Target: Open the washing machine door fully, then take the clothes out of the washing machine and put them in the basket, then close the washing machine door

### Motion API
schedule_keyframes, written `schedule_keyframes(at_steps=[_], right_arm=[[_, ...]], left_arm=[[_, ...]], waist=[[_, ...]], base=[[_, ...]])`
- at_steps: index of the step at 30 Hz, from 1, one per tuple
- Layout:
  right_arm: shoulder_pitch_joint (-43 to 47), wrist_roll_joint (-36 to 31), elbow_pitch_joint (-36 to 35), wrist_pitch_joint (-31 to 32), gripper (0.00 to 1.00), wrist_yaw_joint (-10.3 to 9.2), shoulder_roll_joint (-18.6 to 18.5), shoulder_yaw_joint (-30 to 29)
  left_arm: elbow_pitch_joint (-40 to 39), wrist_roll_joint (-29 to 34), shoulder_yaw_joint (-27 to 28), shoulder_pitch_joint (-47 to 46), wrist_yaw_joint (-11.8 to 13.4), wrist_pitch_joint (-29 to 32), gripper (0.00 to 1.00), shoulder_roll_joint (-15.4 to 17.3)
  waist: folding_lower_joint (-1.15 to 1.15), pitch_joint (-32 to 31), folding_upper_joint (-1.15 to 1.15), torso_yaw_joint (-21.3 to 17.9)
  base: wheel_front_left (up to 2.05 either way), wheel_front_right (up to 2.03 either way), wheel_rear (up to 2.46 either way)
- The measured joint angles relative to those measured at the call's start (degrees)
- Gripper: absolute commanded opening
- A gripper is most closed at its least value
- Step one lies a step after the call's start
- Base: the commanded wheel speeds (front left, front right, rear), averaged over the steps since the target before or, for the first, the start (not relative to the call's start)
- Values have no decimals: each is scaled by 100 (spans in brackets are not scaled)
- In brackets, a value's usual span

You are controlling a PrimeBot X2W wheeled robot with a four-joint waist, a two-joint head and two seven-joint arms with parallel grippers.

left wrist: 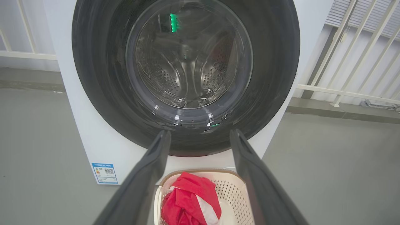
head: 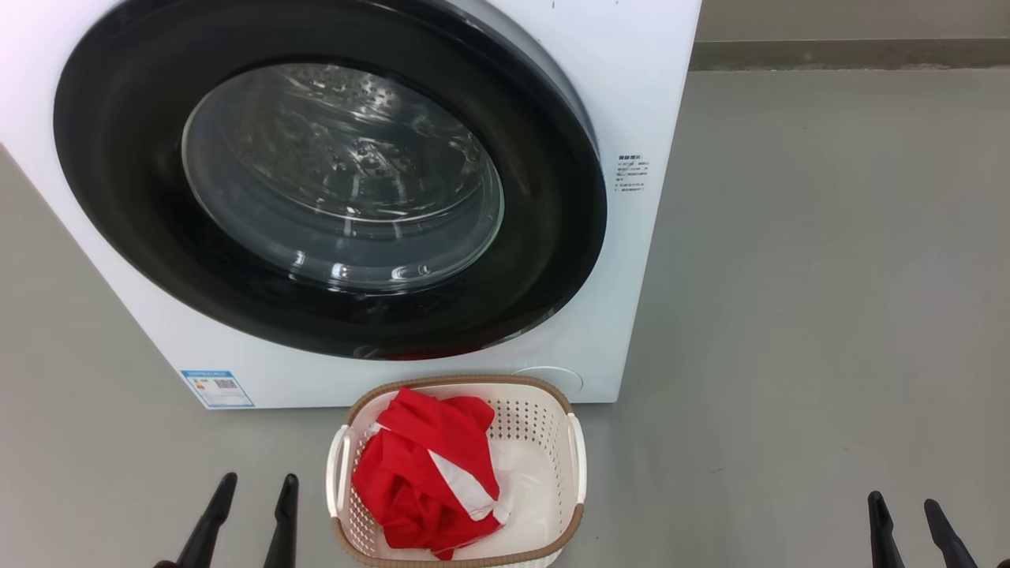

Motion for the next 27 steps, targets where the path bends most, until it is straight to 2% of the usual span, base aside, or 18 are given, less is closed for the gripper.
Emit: schedule_keyframes(at_steps=[1,2,11,27], right_arm=[[0,0,-2,0,100,0,1,0],[0,0,-4,0,0,0,3,-1],[-4,16,519,37,0,1,227,47],[-76,812,516,308,0,0,225,54]], left_arm=[[0,-2,7,0,0,0,100,0],[0,-2,10,0,0,0,0,0],[554,-36,-100,5,8,75,0,-216],[592,-1005,-73,-6,8,298,0,-229]], waist=[[0,0,0,4],[0,0,0,7],[0,1,0,5],[1,-2,0,-40]], base=[[0,0,0],[0,0,0],[0,0,0],[0,0,0]])
